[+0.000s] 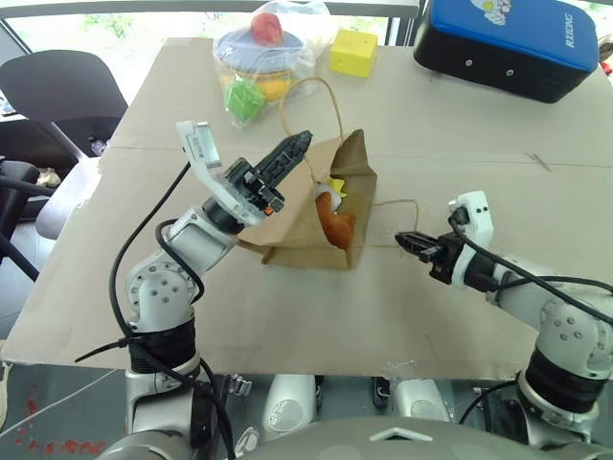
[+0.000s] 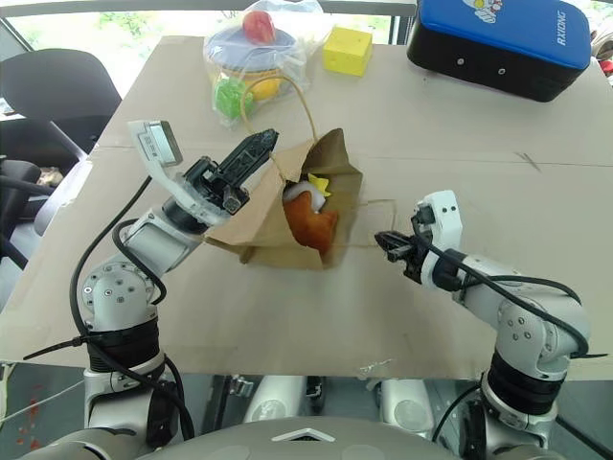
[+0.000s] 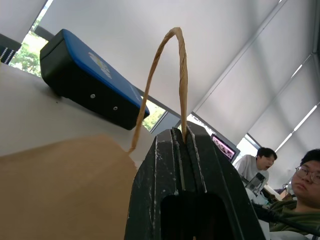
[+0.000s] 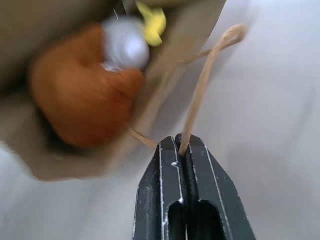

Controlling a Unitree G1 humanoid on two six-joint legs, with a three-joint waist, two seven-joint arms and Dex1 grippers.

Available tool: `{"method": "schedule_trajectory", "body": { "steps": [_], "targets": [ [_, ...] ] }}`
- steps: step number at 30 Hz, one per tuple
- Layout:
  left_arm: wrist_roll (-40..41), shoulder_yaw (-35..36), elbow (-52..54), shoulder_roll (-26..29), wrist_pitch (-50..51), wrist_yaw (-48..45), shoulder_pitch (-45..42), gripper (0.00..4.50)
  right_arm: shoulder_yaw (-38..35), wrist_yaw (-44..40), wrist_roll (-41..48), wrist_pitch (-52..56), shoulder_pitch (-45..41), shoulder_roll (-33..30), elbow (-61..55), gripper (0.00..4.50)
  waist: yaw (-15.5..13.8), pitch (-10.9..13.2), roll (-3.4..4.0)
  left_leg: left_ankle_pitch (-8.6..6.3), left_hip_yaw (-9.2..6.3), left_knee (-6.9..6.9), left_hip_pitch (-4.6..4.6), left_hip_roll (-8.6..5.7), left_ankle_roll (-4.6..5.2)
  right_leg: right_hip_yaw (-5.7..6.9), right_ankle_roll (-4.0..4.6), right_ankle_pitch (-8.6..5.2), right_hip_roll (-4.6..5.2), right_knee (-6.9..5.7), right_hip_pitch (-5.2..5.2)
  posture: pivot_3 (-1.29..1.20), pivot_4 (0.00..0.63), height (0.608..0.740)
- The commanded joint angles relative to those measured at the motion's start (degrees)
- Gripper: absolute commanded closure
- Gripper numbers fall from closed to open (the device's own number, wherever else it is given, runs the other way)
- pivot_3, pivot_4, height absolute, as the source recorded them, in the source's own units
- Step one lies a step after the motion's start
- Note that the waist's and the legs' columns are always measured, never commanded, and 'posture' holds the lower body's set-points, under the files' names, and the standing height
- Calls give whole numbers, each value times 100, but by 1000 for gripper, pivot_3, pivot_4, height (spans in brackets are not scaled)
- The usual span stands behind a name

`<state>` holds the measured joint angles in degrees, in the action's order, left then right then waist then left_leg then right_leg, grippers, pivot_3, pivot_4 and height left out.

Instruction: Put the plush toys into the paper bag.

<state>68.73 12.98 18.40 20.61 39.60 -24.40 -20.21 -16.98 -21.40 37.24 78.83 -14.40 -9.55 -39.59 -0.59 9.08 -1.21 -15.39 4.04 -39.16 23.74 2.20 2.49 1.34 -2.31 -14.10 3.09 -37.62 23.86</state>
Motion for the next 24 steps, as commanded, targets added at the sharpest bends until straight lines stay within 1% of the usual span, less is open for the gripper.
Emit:
{"method": "schedule_trajectory", "body": {
  "steps": [1,3,5,7,9,10,12,13,15,16,17,20,22,23,24],
  "targets": [
    [113,71,231,-12,-24,79,-130,4500,-358,-402,603,-674,-115,-68,-250,4461,-6,0,0,0,0,0,0,0,0,1,0,0,0,1,0,0,150,740],
    [464,179,157,-134,-7,341,-368,4500,-574,-475,994,-768,-292,-199,-371,4461,-10,1,-1,0,0,0,0,0,0,0,0,0,0,0,0,0,150,740],
    [681,201,87,-130,58,381,-677,4500,-837,-410,1476,-851,-604,-380,-434,4461,-15,5,-4,-2,-2,-2,4,1,3,2,-1,1,2,-1,0,0,150,740],
    [725,213,-67,-57,108,318,-972,4500,-1114,-222,2246,-951,-1061,-600,-462,4461,-9,3,-3,-11,-3,-3,1,0,19,2,-1,1,2,-1,-2,0,150,740],
    [716,253,-369,60,156,165,-1281,4500,-1327,228,3269,-1111,-1596,-930,-364,4461,14,6,1,-11,-4,-3,-1,0,20,4,0,1,0,-2,-4,0,150,740],
    [666,246,-597,131,184,-26,-1442,4500,-1371,503,3812,-1227,-1794,-1166,-296,4461,18,6,1,-11,-3,0,-2,0,19,3,0,1,-1,-3,-1,0,150,740],
    [299,74,-1144,263,166,-510,-1764,4500,-1323,950,4590,-1442,-1966,-1617,-202,4461,15,6,1,-10,-4,3,-1,0,18,7,0,0,-5,-3,0,0,150,740],
    [151,0,-1327,306,151,-684,-1864,4500,-1268,1137,4873,-1552,-1976,-1805,-163,4461,11,6,1,-10,-4,2,-2,-1,18,8,1,0,-7,-3,0,0,150,740],
    [-428,-353,-1756,439,-35,-1360,-2058,4500,-1109,1291,5167,-1704,-1871,-2205,-213,4461,-12,5,0,-10,-3,3,1,-6,18,13,1,0,-9,2,-1,0,150,740],
    [-824,-571,-2137,477,-212,-1702,-2183,4500,-1034,1429,5304,-1824,-1804,-2351,-217,4461,-17,5,0,-10,0,3,3,-8,17,12,1,-1,-9,5,-1,0,150,740],
    [-1336,-865,-2590,518,-459,-2050,-2322,4500,-949,1513,5242,-1901,-1687,-2513,-256,4461,-13,5,-1,-10,4,3,3,-10,18,10,1,-1,-9,10,-3,0,150,740],
    [-2588,-1645,-3578,611,-1141,-2945,-2587,4500,-547,1402,4556,-1950,-1231,-2956,-500,4461,-18,5,-2,-11,7,2,4,-15,20,7,-1,0,-8,16,-4,0,150,740],
    [-3136,-1860,-4131,550,-1544,-3257,-2742,4500,-293,1368,4218,-2077,-1013,-3111,-575,4461,5,6,-4,-15,11,2,7,-11,26,-2,-1,0,-8,20,-2,0,150,740],
    [-3290,-1868,-4385,497,-1687,-3337,-2821,4500,-196,1328,4088,-2157,-976,-3125,-560,4461,1,6,-4,-15,13,2,10,-7,27,-9,-1,0,-9,20,4,0,150,740],
    [-3290,-1827,-4541,484,-1723,-3625,-2870,4500,-144,1266,3949,-2248,-910,-3163,-571,4461,4,7,-6,-15,12,2,9,-7,27,-7,-1,0,-10,19,4,0,150,740]
  ]
}}
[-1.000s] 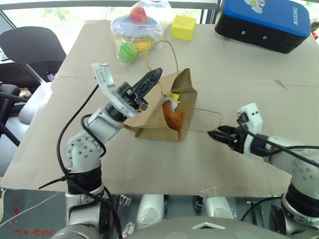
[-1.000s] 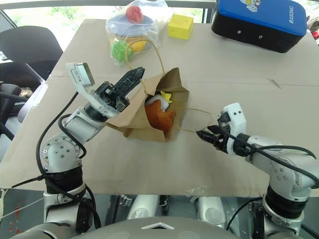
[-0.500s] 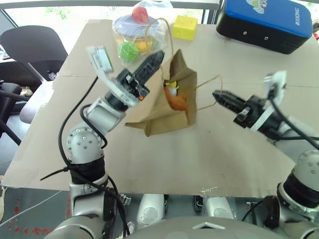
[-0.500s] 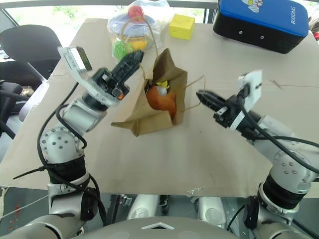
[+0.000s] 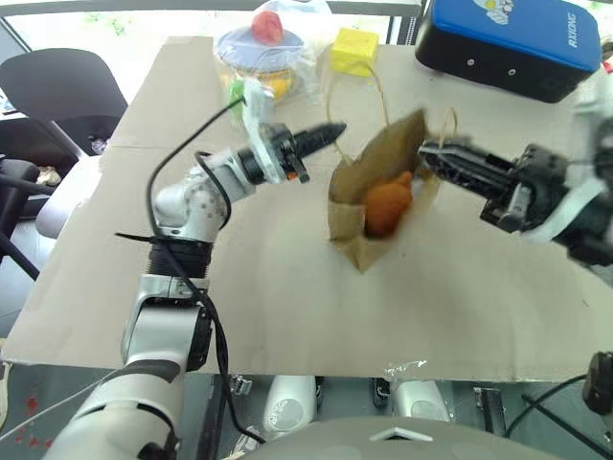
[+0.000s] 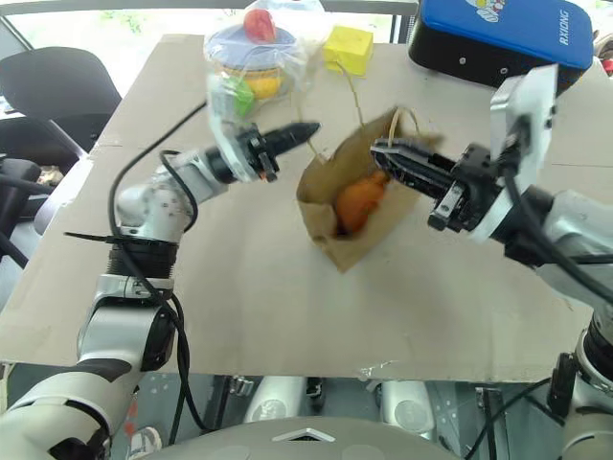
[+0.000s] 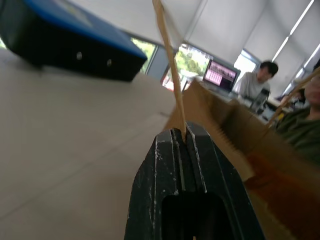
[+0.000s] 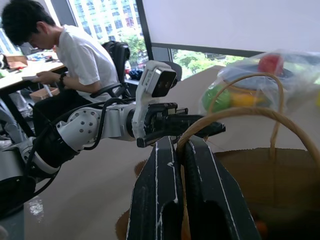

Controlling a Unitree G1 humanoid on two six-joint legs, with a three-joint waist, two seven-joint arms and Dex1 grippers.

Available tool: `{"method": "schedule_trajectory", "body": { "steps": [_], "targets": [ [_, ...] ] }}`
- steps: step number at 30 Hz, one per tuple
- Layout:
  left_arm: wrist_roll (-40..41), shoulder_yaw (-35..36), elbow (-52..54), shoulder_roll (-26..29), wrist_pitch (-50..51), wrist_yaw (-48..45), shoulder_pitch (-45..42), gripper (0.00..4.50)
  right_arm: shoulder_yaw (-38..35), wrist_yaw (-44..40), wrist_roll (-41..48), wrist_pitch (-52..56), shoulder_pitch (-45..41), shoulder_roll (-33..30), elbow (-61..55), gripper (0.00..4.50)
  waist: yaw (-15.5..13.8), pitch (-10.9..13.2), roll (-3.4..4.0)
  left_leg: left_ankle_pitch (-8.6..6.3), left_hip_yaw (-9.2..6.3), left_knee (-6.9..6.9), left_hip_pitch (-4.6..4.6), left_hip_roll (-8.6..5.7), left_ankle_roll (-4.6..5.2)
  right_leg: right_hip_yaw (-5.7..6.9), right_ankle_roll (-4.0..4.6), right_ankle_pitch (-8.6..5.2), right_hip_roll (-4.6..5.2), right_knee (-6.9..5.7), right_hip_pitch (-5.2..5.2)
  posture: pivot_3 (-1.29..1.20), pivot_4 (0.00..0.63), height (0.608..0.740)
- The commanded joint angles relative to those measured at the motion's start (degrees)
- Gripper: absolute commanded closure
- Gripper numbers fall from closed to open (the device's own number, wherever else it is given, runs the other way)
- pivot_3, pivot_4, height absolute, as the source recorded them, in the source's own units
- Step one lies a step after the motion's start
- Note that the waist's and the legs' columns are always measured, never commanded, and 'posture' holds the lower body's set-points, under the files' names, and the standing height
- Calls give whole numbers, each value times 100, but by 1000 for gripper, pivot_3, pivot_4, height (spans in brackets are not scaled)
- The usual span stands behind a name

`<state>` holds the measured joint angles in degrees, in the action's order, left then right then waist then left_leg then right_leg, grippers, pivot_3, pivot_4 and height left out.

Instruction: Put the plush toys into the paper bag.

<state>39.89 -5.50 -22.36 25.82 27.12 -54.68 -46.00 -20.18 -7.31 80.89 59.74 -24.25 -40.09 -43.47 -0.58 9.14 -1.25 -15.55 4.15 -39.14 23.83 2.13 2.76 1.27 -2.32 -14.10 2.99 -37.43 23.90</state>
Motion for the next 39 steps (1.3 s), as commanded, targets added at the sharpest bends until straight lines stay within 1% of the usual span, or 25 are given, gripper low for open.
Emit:
{"method": "schedule_trajectory", "body": {
  "steps": [1,2,4,5,7,8,9,10,11,12,14,17,19,21,22,25,26,27,28,30,31,33,36,37,39],
  "targets": [
    [-287,156,-540,-59,-368,-783,-346,3821,205,-225,-579,-395,138,-214,-235,3974,9,1,-2,0,-1,0,2,4,0,1,0,0,-4,1,2,0,150,740],
    [-222,274,-567,-52,-322,-921,-395,3578,177,-200,-747,-467,193,-298,-279,3743,4,2,-1,0,-2,1,2,6,1,1,0,0,-5,1,3,0,150,740],
    [-216,443,-440,69,-209,-1036,-391,2495,-88,-198,-680,-512,335,-609,-359,2623,-5,3,-2,-1,-4,2,8,15,1,3,0,0,-4,1,8,0,150,740],
    [-212,483,-294,172,-103,-1109,-333,2131,-307,-291,-467,-504,435,-830,-416,2300,-6,4,-1,-1,-4,2,9,18,2,2,0,0,-2,2,9,0,150,740],
    [-179,581,-31,298,107,-1184,-215,1200,-703,-457,-11,-544,649,-1207,-469,1319,-11,4,-2,-1,-4,3,12,18,2,3,0,-1,2,3,10,0,150,740],
    [-92,658,233,430,310,-1219,-73,628,-1150,-553,417,-549,808,-1487,-411,1260,-10,4,-2,-2,-5,3,13,19,3,4,-1,-1,4,5,10,0,150,740],
    [-9,716,533,597,509,-1289,100,176,-1684,-697,916,-443,996,-1809,-286,1260,-13,5,-1,-2,-5,3,11,20,3,4,-1,-1,5,5,8,0,150,740],
    [97,779,821,748,741,-1335,264,29,-2180,-845,1392,-321,1222,-2079,-183,1260,-12,6,2,-2,-7,3,14,21,3,5,-1,-1,9,6,8,0,150,740],
    [202,830,1069,871,941,-1375,403,29,-2595,-993,1685,-180,1460,-2289,-103,1260,-10,6,1,-2,-5,5,12,19,3,3,-3,-2,15,6,7,0,150,740],
    [339,887,1333,951,1129,-1398,532,29,-2957,-1071,1869,-66,1696,-2424,14,1260,-8,6,0,-2,-7,5,9,21,3,2,-4,-2,16,8,2,0,150,740],
    [542,951,1788,1021,1414,-1370,756,29,-3399,-1070,2097,-61,2008,-2569,200,1260,-16,4,-5,-4,-16,4,3,26,6,-1,-4,-2,16,12,-12,0,150,740],
    [581,854,2457,1045,1528,-1353,1136,29,-3969,-1528,1746,347,2547,-2734,247,1260,-40,4,-5,-5,-19,-3,-2,18,9,-2,-4,-2,23,8,-21,0,150,740],
    [492,789,2680,1039,1451,-1367,1288,29,-4391,-2083,1377,806,3098,-2750,100,1260,-45,2,-7,-6,-18,-5,-4,14,10,-6,-5,-2,25,12,-27,0,150,740],
    [411,727,2824,1003,1358,-1335,1390,0,-4385,-2592,447,854,3720,-2664,-250,1798,-38,2,-8,-6,-18,-6,-5,13,10,-6,-6,-2,23,14,-29,0,150,740],
    [369,694,2871,992,1320,-1331,1430,0,-4283,-2764,126,738,3912,-2597,-361,2092,-35,2,-8,-6,-18,-6,-6,14,10,-8,-6,-3,20,14,-28,0,150,740],
    [218,532,2991,928,1163,-1377,1571,0,-2953,-2903,-830,-12,4120,-2165,-714,3575,-12,-2,-12,-6,-19,-7,-10,18,10,-10,-8,-3,8,13,-28,0,150,740],
    [107,446,3008,891,1056,-1362,1603,0,-2219,-2938,-1387,-353,4074,-2089,-813,4069,-10,-2,-10,-6,-16,-7,-11,18,10,-13,-8,-4,6,11,-25,0,150,740],
    [31,389,3014,868,982,-1346,1620,0,-1734,-2989,-1805,-597,4041,-2050,-861,4468,-3,-2,-10,-6,-15,-7,-11,17,10,-15,-9,-4,6,10,-24,0,150,740],
    [-40,294,3049,842,906,-1375,1663,0,-818,-2805,-2376,-905,3637,-1844,-724,4468,8,-2,-11,-6,-13,-8,-14,17,10,-15,-9,-4,3,10,-24,0,150,740],
    [-67,198,3126,788,891,-1386,1712,0,549,-2652,-3370,-1438,2981,-1532,-407,4468,41,-3,-13,-6,-9,-12,-13,18,9,-13,-9,-5,-3,7,-19,0,150,740],
    [-106,135,3216,767,858,-1367,1752,0,1223,-2542,-3860,-1690,2513,-1211,-116,4468,51,-1,-11,-5,-5,-12,-13,16,8,-13,-8,-5,-2,5,-16,0,150,740],
    [-147,54,3435,786,840,-1318,1877,0,2208,-2537,-4478,-2074,1667,-532,445,4468,82,1,-11,-3,-4,-16,-10,14,5,-14,-8,-5,-2,0,-10,0,150,740],
    [-474,12,3619,778,545,-1061,2069,0,2742,-2608,-4858,-2327,981,91,931,4468,102,3,-7,8,-3,-12,-5,13,-15,-17,-7,-5,-2,-8,0,0,150,740],
    [-637,4,3664,741,420,-890,2126,0,2822,-2665,-4908,-2375,857,219,1019,4468,69,3,-6,9,-4,-12,-6,13,-16,-17,-8,-6,-2,-13,1,0,150,740],
    [-618,20,3937,711,451,-729,2297,0,2985,-2849,-4991,-2447,746,323,1091,4468,24,3,-6,9,-8,-10,-2,13,-16,-16,-13,-9,0,-14,1,0,150,740]
  ]
}}
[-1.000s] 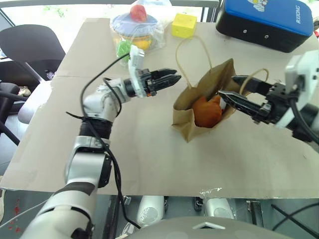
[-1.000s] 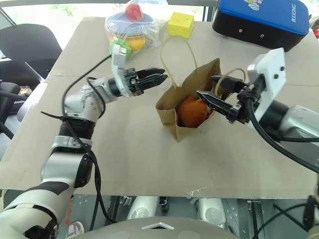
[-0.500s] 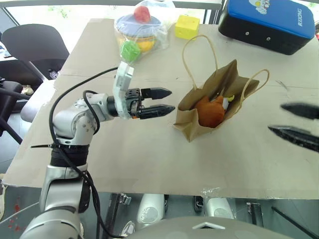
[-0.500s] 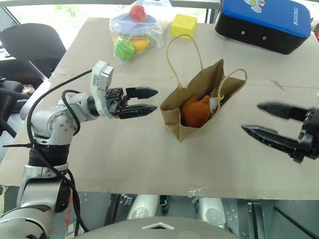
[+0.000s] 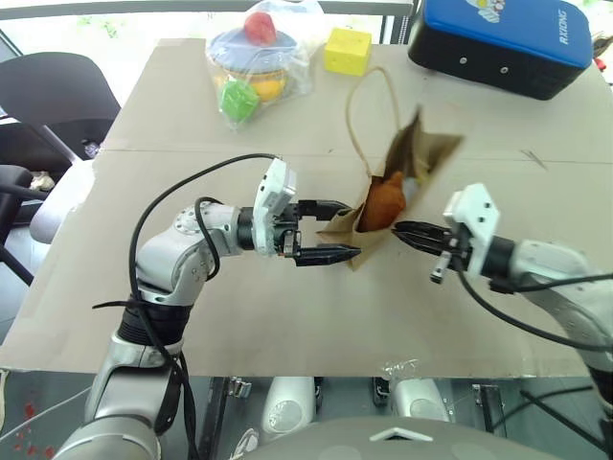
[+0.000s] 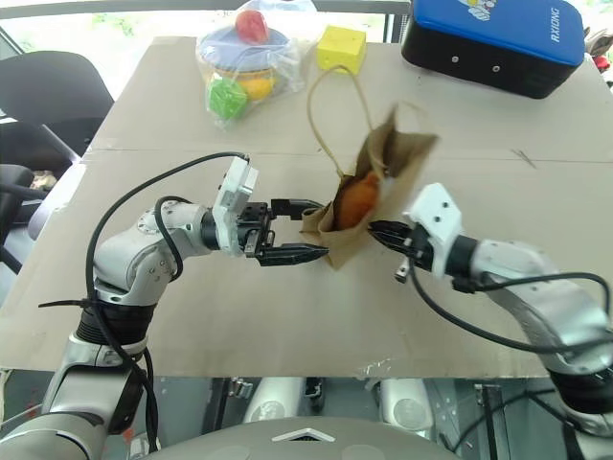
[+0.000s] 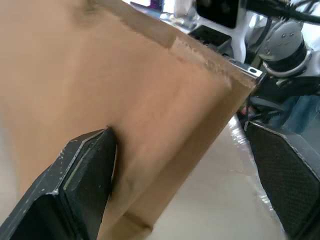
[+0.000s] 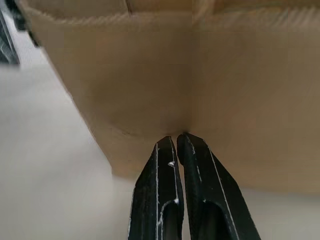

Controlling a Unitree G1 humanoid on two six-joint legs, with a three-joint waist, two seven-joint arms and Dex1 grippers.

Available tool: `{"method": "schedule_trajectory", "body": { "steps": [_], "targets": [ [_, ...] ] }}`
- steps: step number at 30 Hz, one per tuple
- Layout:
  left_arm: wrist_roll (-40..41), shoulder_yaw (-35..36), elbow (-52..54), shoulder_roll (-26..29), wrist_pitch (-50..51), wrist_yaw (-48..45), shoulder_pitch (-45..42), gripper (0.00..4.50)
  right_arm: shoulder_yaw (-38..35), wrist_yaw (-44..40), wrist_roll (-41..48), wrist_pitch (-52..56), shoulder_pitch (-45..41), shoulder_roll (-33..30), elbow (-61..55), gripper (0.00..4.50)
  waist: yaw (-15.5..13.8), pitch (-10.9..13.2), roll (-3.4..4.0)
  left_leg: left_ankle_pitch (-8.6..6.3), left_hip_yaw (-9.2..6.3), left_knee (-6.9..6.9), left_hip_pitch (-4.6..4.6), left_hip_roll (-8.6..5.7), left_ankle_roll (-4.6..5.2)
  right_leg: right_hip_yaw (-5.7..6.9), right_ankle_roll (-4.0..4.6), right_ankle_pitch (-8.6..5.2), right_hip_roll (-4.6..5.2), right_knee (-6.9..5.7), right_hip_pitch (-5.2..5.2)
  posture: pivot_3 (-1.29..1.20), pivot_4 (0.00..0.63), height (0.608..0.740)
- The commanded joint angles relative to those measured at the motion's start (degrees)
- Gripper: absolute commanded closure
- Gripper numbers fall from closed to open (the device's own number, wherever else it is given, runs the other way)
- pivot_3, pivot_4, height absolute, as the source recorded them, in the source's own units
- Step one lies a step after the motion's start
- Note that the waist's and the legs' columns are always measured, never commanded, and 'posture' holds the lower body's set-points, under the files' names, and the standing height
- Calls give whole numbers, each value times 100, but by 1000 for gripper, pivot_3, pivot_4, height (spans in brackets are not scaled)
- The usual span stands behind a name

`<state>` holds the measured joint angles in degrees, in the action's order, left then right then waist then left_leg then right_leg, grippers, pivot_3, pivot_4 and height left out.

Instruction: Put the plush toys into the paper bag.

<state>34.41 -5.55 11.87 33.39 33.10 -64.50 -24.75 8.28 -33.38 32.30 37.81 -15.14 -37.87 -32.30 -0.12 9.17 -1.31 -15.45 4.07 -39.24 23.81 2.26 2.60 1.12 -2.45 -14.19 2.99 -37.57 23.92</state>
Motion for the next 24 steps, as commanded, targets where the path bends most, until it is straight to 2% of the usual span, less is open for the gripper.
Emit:
{"method": "schedule_trajectory", "body": {
  "steps": [1,8,13,14,16,17,18,23,24],
  "targets": [
    [-80,30,646,-68,-140,350,252,0,192,-301,-157,-280,-192,154,7,4468,-48,0,0,0,1,1,1,0,0,-2,-1,-1,0,2,0,0,150,740],
    [-558,-7,1232,-646,-8,1934,595,0,396,-579,-357,-479,-377,658,463,4468,-69,0,0,-14,5,-6,-5,-6,23,-8,-2,1,12,-10,-6,0,150,740],
    [-985,-93,1170,-858,-347,2364,601,0,416,-677,-452,-541,-523,911,720,4468,-65,-1,0,-13,4,-9,-10,-6,21,-9,-1,1,8,-22,-5,0,150,740],
    [-1067,-95,1116,-877,-476,2393,604,534,405,-694,-464,-544,-531,933,749,4500,-65,-1,0,-12,5,-9,-10,-6,21,-8,-1,1,8,-22,-5,0,150,740],
    [-1164,-124,991,-910,-677,2373,621,1237,362,-732,-479,-556,-494,939,759,4500,-67,-1,1,-10,5,-8,-9,-6,17,-8,-1,1,9,-21,-4,0,150,740],
    [-1223,-155,906,-943,-778,2370,617,1771,330,-742,-485,-559,-439,914,732,4500,-66,-1,1,-9,5,-8,-8,-6,16,-7,-1,1,9,-19,-4,0,150,740],
    [-1264,-176,834,-973,-864,2364,607,2045,302,-738,-495,-557,-389,888,694,4500,-68,-1,1,-9,5,-8,-9,-6,16,-8,-1,1,9,-18,-4,0,150,740],
    [-1259,-117,503,-1137,-1229,2220,496,4300,31,-635,-402,-440,47,734,211,4500,-68,-1,1,-12,7,-9,-7,-7,20,-7,-1,1,12,-17,-5,0,150,740],
    [-1184,-57,411,-1129,-1275,2114,468,4414,-54,-610,-367,-398,219,661,9,4500,-75,-1,1,-12,7,-8,-7,-7,21,-7,-1,1,12,-18,-5,0,150,740]
  ]
}}
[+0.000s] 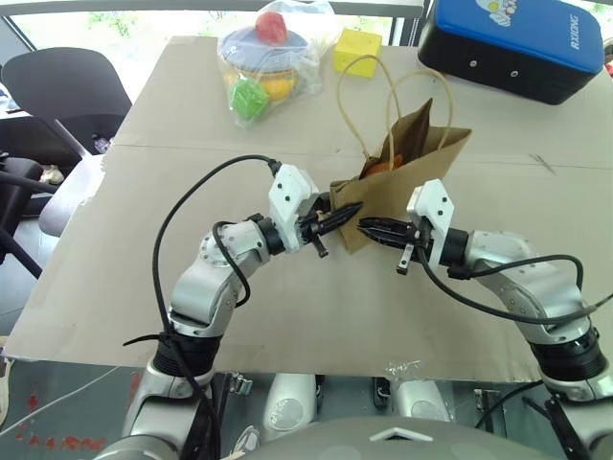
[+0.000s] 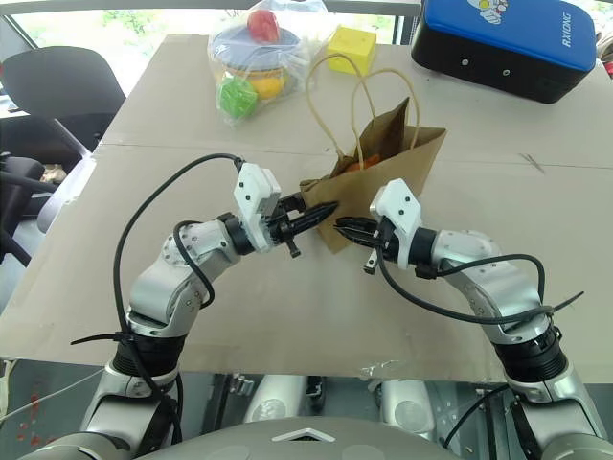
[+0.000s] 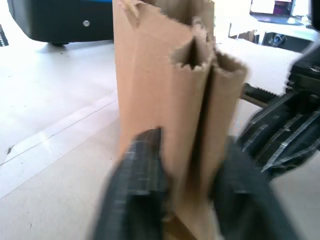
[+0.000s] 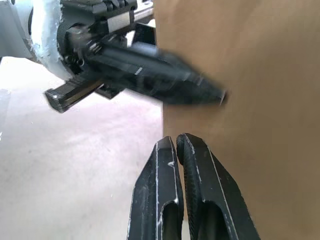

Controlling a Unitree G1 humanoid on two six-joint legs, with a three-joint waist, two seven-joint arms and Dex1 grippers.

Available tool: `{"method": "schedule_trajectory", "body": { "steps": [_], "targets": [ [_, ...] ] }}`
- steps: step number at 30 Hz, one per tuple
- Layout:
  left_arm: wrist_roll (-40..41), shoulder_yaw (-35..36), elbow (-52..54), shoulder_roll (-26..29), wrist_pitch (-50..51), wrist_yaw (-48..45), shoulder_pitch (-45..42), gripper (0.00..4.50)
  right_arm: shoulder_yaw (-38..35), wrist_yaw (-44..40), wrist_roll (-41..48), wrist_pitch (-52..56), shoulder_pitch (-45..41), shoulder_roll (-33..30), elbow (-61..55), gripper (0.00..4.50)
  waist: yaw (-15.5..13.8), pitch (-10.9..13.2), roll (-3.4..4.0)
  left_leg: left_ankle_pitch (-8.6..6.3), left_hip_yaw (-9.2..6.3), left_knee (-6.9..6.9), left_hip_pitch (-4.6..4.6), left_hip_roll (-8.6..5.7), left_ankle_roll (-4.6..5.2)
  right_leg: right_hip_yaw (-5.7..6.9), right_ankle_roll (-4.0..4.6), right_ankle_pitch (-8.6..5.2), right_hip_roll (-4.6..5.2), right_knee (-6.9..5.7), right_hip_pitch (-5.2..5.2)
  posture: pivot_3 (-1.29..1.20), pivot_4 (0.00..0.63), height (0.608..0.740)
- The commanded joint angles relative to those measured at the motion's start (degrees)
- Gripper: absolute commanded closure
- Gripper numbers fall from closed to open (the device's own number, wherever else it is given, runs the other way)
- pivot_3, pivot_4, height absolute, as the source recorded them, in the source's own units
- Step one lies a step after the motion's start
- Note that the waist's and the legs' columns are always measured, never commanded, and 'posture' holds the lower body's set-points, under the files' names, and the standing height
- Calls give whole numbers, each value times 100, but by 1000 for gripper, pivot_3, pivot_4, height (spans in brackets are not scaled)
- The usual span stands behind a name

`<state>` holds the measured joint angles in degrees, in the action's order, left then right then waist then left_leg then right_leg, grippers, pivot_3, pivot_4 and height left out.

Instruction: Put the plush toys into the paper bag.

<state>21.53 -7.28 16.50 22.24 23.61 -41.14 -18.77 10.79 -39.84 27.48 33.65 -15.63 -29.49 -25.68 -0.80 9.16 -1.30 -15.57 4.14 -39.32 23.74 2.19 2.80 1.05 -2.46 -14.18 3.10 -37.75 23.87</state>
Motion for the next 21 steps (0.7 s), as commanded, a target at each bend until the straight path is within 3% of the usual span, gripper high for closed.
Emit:
{"method": "schedule_trajectory", "body": {
  "steps": [1,6,9,12,16,21],
  "targets": [
    [181,175,-151,19,-355,-348,-154,4414,-391,84,145,49,429,-230,-842,4500,-7,0,0,0,-2,0,1,0,0,3,0,0,0,0,0,0,150,740],
    [677,437,-1241,751,-1181,-2527,-740,4414,-1158,410,-364,-339,1621,-706,-1806,4500,16,-1,1,1,-2,0,-1,2,-2,8,1,-1,-4,-2,0,0,150,740],
    [637,369,-2484,1176,-1986,-4220,-1622,4500,-2461,197,154,-136,2749,-877,-2325,3698,-55,-1,1,3,-3,-3,3,-3,-5,23,1,-1,-8,1,-2,0,150,740],
    [460,105,-3570,1279,-2883,-5012,-2250,4500,-3398,-91,207,-303,3691,-991,-2514,2141,-82,-6,0,3,-3,-6,1,-9,-5,25,0,-1,-8,13,-14,0,150,740],
    [409,-484,-4770,1327,-3698,-5136,-2803,4500,-4467,-483,478,-481,4612,-937,-2712,140,-45,-11,0,-3,-3,-8,-4,-12,5,9,-3,-2,-9,16,-19,0,150,740],
    [575,-959,-5282,1263,-4111,-5136,-2949,4500,-5057,-434,1042,-350,4667,-1017,-2936,22,7,-11,-2,-5,-6,-9,-9,0,8,6,-3,-1,-16,5,-17,0,150,740]
  ]
}}
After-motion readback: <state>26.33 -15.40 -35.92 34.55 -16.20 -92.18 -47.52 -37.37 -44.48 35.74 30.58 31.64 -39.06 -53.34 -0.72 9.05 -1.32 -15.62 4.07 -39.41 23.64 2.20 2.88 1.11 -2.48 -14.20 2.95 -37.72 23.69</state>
